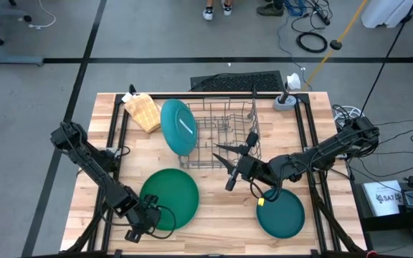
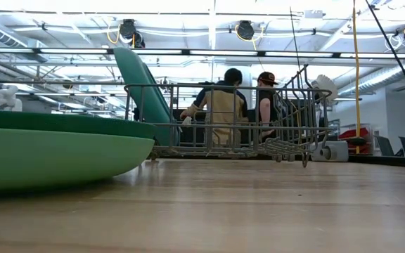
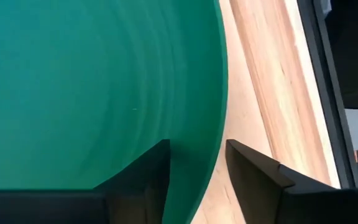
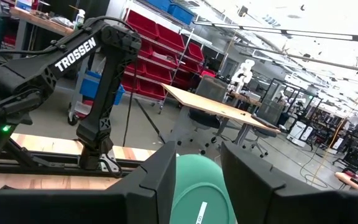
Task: Sort dishes
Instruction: Put the green plate into the dishwasher rack
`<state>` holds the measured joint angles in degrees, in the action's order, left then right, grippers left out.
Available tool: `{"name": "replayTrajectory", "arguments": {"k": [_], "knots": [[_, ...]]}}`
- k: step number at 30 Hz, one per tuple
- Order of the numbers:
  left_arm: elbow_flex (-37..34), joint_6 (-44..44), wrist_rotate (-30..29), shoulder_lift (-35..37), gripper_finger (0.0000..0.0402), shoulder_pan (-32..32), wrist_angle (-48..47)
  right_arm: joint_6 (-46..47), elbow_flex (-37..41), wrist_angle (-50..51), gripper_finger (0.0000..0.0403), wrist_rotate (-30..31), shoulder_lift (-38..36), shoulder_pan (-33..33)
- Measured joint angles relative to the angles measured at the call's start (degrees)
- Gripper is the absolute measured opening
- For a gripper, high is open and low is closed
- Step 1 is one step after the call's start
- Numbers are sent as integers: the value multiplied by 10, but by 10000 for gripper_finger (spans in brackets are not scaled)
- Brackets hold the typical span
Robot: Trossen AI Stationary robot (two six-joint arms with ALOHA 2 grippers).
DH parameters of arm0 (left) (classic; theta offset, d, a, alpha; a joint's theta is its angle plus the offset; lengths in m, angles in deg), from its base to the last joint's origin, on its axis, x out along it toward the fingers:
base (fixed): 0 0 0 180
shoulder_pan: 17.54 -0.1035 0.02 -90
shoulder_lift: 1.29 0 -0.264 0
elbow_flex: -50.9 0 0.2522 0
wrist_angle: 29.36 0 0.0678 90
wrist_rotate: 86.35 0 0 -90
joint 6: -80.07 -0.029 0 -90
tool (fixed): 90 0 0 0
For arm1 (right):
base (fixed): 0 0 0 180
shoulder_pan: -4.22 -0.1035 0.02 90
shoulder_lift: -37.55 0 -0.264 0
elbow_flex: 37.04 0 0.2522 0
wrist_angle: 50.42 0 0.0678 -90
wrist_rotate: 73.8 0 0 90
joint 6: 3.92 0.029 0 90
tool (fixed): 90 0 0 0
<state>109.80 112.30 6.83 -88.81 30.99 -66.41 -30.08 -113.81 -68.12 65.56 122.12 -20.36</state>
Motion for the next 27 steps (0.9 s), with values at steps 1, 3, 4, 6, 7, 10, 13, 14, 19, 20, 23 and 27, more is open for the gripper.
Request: {"name": "replayTrajectory", "arguments": {"k": [1, 3, 4, 6, 7, 10, 13, 14, 19, 20, 23, 27], "knots": [[0, 0, 0, 2, 148, 0, 0, 0, 0, 0, 118, 0, 0, 0], [0, -1, 0, 7, 121, 0, 0, 0, 0, 0, 118, 0, 0, 0], [0, -2, 0, 8, 106, 0, 0, 0, 0, 0, 118, 0, 0, 0], [0, -11, 0, 10, 71, 0, 1, 0, 0, 0, 118, 0, 0, 0], [0, -13, -1, 11, 53, 0, 1, 0, 0, 0, 118, 0, 0, 0], [1, -18, 0, 12, 14, 0, 5, 0, 0, 0, 118, 0, 0, 0], [1, -15, 3, 14, 15, 0, 3, 0, 0, 0, 118, 0, 0, 0], [1, -14, 4, 16, 15, 0, 1, 0, 0, 0, 118, 0, 0, 0], [18, -14, 13, 40, 15, 0, -31, 0, 0, 0, 118, 0, 0, 0], [23, -14, 13, 48, 15, 0, -39, 0, 0, 0, 118, 0, 0, 0], [29, -11, 13, 77, 15, 0, -50, 0, 0, 0, 118, 0, 0, 0], [36, -9, 3, 127, 15, 0, -49, 0, 0, 0, 118, 0, 0, 0]]}}
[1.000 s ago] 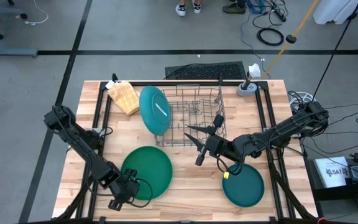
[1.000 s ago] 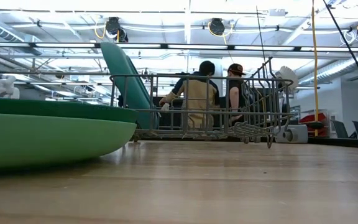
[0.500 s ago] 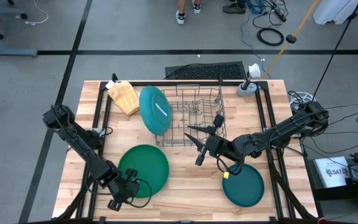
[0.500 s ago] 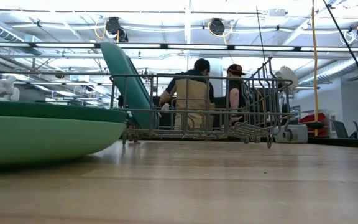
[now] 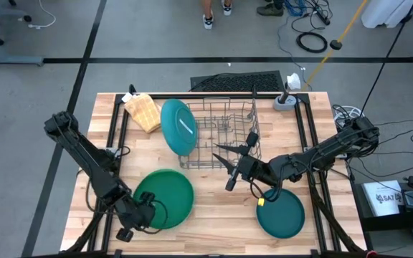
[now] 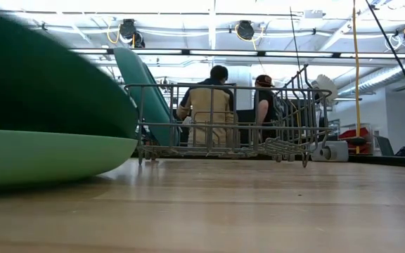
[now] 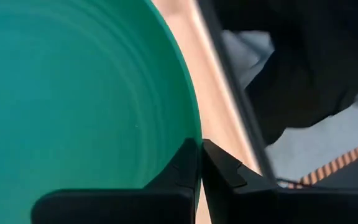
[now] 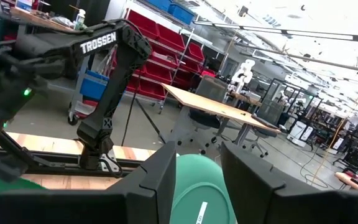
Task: Sort dishes
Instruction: Put the green plate into the dishwasher rack
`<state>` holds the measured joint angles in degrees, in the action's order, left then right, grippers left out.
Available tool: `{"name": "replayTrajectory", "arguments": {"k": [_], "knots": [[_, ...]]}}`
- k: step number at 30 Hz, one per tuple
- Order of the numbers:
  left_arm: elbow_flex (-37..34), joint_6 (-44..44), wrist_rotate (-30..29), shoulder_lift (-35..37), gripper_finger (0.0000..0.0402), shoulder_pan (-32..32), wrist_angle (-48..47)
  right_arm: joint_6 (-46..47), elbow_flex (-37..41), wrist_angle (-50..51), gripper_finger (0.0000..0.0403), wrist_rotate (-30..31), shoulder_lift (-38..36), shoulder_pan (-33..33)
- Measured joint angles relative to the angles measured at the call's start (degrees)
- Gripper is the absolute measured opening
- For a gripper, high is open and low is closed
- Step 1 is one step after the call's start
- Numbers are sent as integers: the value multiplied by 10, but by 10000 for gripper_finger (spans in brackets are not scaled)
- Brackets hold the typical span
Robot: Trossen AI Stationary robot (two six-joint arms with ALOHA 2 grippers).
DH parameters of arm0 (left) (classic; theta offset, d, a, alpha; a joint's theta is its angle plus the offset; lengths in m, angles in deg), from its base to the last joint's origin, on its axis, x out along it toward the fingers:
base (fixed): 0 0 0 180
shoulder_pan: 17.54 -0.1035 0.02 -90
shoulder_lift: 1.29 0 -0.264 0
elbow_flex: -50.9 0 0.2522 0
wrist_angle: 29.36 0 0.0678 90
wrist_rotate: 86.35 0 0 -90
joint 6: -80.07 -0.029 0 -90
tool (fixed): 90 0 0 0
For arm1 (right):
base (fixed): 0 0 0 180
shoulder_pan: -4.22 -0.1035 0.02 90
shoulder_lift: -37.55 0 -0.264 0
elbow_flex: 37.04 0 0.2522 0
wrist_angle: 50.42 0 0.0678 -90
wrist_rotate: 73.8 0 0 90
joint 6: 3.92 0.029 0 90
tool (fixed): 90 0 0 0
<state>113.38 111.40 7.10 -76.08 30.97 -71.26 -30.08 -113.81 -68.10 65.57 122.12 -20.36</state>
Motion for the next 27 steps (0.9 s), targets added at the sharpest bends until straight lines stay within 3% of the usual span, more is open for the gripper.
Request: {"name": "replayTrajectory", "arguments": {"k": [13, 19, 27], "knots": [[14, -60, -163, 177, 6, 0, 51, 0, 0, 1, 118, -4, 0, -1], [14, -82, -200, 188, 6, 0, 49, 0, 0, 14, 118, -59, 0, -2], [14, -129, -228, 188, 6, 0, 139, -6, 0, 14, 118, -58, 0, -2]]}}
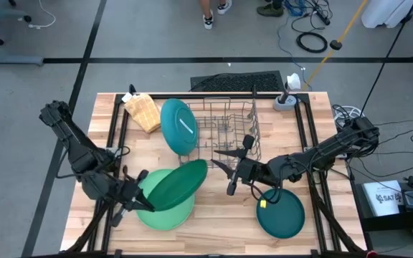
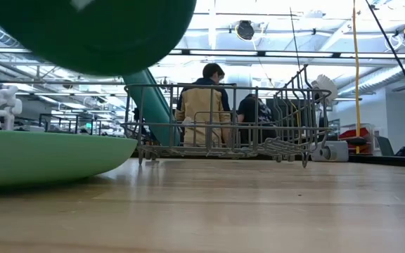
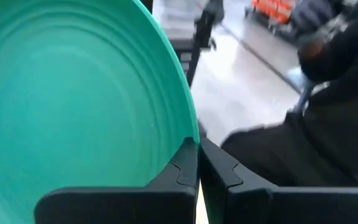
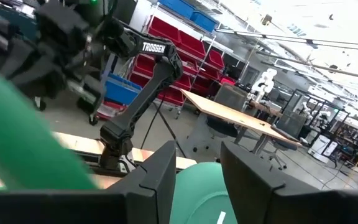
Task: Sort dishes
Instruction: Put the green plate into the dishwasher rack
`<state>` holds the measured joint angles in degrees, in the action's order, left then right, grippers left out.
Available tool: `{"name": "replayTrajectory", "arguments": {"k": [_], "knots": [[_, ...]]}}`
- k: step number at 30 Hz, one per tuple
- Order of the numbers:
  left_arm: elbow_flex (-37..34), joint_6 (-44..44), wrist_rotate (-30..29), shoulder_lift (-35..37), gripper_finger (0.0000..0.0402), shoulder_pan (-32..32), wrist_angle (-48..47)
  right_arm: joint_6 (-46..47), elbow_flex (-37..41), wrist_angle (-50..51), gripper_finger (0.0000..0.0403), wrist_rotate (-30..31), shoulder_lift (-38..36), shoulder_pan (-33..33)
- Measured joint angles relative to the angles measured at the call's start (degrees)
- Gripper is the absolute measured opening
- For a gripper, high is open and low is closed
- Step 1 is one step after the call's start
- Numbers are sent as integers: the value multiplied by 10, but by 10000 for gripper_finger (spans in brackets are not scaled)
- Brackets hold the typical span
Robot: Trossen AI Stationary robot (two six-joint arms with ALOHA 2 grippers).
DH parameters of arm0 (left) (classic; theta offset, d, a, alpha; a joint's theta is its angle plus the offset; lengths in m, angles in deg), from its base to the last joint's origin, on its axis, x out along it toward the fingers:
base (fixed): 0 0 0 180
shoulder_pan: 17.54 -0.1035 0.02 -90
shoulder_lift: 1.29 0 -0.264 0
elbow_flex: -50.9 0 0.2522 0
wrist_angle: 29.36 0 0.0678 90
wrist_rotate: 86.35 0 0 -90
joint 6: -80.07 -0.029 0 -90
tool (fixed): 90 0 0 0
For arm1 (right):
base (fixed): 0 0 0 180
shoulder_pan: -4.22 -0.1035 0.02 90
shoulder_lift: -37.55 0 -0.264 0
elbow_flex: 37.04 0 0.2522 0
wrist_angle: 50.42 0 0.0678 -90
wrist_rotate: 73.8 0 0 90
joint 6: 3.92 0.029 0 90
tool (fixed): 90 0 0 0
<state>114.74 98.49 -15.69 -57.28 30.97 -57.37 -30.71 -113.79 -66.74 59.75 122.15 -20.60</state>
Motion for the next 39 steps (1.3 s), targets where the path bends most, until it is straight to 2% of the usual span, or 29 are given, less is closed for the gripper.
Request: {"name": "replayTrajectory", "arguments": {"k": [3, 7, 11, 13, 20, 23, 32, 39], "knots": [[0, -33, -41, 0, 6, -1, 34, -17, 0, 0, 118, 8, 0, -2], [0, -83, -137, -3, 6, -13, 90, -70, 0, -16, 118, 91, -1, -21], [-20, -131, -207, -8, 6, -46, 204, -132, 0, -66, 118, 145, -1, -45], [-40, -145, -218, -10, 6, -73, 270, -156, 0, -93, 118, 151, -1, -54], [-156, -144, -193, -25, 6, -182, 574, -191, 0, -122, 118, 151, -2, -72], [-194, -135, -179, -44, 6, -221, 671, -191, 0, -122, 118, 151, -2, -72], [-208, -49, -78, -135, 5, -318, 761, -194, 0, -117, 118, 150, -2, -71], [-208, -16, -46, -195, 5, -367, 800, -195, 0, -113, 118, 150, -2, -71]]}}
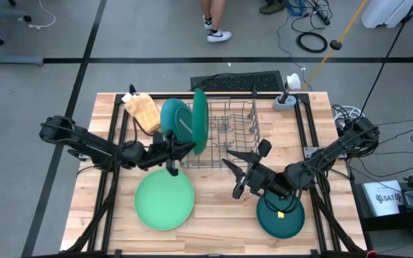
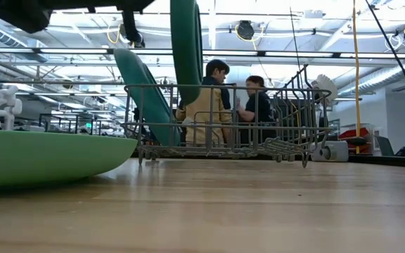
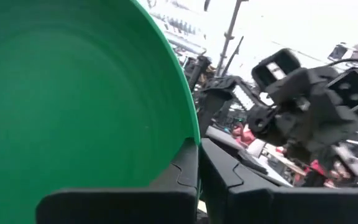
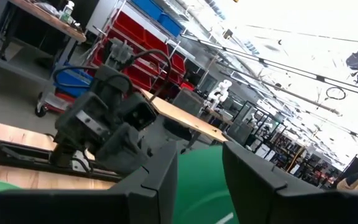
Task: Sort dishes
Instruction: Put the green plate into the dishwasher rack
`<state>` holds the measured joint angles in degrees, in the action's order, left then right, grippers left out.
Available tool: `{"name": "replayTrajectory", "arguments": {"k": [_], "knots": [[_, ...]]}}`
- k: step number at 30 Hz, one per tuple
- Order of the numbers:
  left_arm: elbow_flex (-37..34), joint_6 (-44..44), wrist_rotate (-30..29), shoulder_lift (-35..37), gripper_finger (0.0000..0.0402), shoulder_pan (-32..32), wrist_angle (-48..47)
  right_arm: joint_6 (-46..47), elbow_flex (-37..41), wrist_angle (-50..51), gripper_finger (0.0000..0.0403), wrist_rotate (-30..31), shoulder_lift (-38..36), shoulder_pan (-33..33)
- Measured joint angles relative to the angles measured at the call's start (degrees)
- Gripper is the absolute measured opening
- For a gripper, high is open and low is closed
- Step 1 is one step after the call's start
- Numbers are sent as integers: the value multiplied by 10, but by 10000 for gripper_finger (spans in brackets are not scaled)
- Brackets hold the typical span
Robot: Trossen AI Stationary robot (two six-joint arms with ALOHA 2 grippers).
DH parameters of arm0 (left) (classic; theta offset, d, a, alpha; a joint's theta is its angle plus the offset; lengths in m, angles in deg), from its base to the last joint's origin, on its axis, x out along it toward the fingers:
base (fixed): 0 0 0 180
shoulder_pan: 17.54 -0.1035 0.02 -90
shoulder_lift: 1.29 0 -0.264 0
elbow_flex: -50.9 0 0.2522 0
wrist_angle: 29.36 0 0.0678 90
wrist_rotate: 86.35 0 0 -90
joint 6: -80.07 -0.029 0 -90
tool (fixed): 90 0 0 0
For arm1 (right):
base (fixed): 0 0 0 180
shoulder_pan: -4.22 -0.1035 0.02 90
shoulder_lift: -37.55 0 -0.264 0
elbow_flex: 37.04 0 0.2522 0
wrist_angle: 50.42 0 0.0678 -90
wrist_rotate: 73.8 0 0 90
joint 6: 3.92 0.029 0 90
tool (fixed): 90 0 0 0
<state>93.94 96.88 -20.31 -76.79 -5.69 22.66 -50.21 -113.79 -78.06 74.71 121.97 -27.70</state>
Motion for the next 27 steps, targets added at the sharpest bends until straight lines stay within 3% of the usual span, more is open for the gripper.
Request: {"name": "replayTrajectory", "arguments": {"k": [27], "knots": [[0, 69, -22, -81, 5, -48, 33, 21, 0, 23, 118, -2, 0, 11]]}}
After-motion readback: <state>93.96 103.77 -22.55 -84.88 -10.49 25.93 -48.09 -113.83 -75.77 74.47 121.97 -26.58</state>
